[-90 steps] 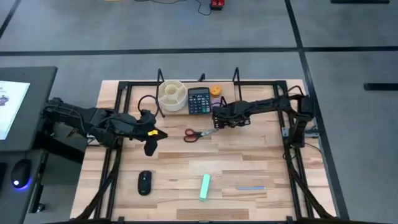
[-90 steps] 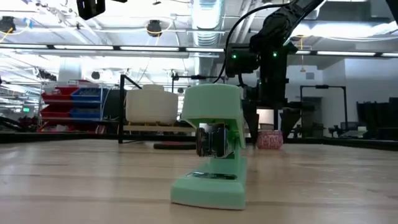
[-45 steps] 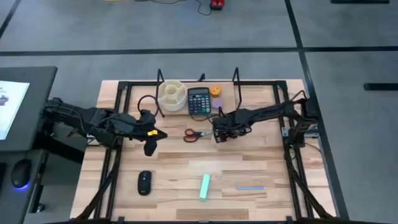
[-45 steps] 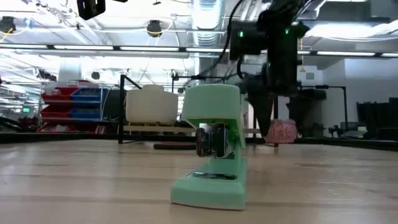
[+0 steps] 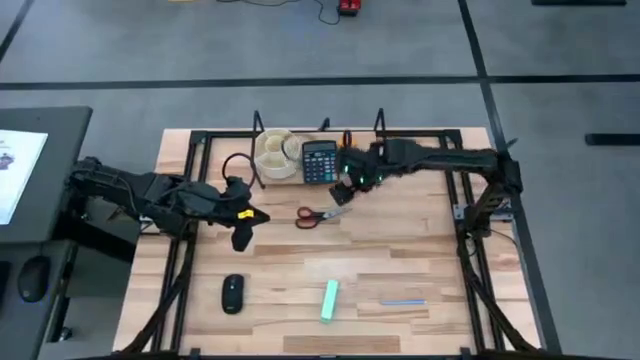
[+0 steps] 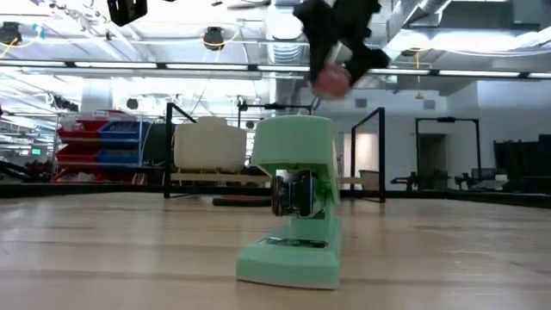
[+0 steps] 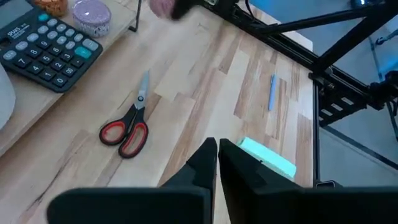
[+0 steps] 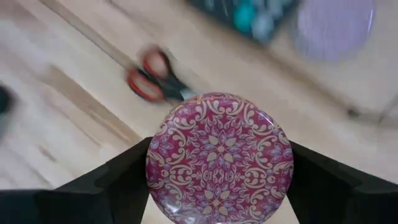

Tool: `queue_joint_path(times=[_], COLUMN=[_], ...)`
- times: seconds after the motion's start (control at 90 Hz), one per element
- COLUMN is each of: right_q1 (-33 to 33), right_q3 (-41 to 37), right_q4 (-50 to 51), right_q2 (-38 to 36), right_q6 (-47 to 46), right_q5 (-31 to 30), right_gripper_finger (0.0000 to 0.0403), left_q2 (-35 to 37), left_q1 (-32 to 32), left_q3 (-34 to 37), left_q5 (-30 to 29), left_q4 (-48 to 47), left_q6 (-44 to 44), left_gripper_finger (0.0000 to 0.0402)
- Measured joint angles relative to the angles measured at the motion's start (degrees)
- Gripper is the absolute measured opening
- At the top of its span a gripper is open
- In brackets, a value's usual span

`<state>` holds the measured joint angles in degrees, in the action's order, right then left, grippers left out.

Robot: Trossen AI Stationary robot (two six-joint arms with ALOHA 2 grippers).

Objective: Stock shelves
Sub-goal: Put the pink scented candle on the shelf

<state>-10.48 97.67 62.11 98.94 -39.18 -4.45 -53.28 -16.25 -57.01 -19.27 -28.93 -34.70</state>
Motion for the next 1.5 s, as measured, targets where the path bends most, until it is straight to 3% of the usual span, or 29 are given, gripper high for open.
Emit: queue_joint_path(times=[0.356,0.656,1.011,1.133,1.5], right_q1=[-15.9,-23.0,-22.9,-22.9,-24.1], right_q3=[3.8,3.9,3.8,3.8,3.6], right_q4=[2.8,3.1,3.4,3.2,3.4], right_q2=[0.1,4.7,13.8,16.4,18.7], right_q6=[33.7,55.4,65.2,66.4,69.4], right_q5=[2.1,3.2,2.9,0.0,-3.8], right_gripper_finger=[0.0291,0.0291,0.0291,0.0291,0.0291], left_q2=[0.0,0.0,0.0,0.0,0.0], left_q1=[0.0,0.0,1.2,1.8,1.9], left_q3=[0.0,0.0,0.0,0.0,0.0], left_q5=[0.0,-0.8,-2.5,-2.5,-2.4], left_q4=[0.0,0.1,0.3,0.3,0.5], left_q6=[-0.3,-0.4,-1.6,-2.0,-2.0], left_gripper_finger=[0.0,0.0,0.0,0.0,0.0])
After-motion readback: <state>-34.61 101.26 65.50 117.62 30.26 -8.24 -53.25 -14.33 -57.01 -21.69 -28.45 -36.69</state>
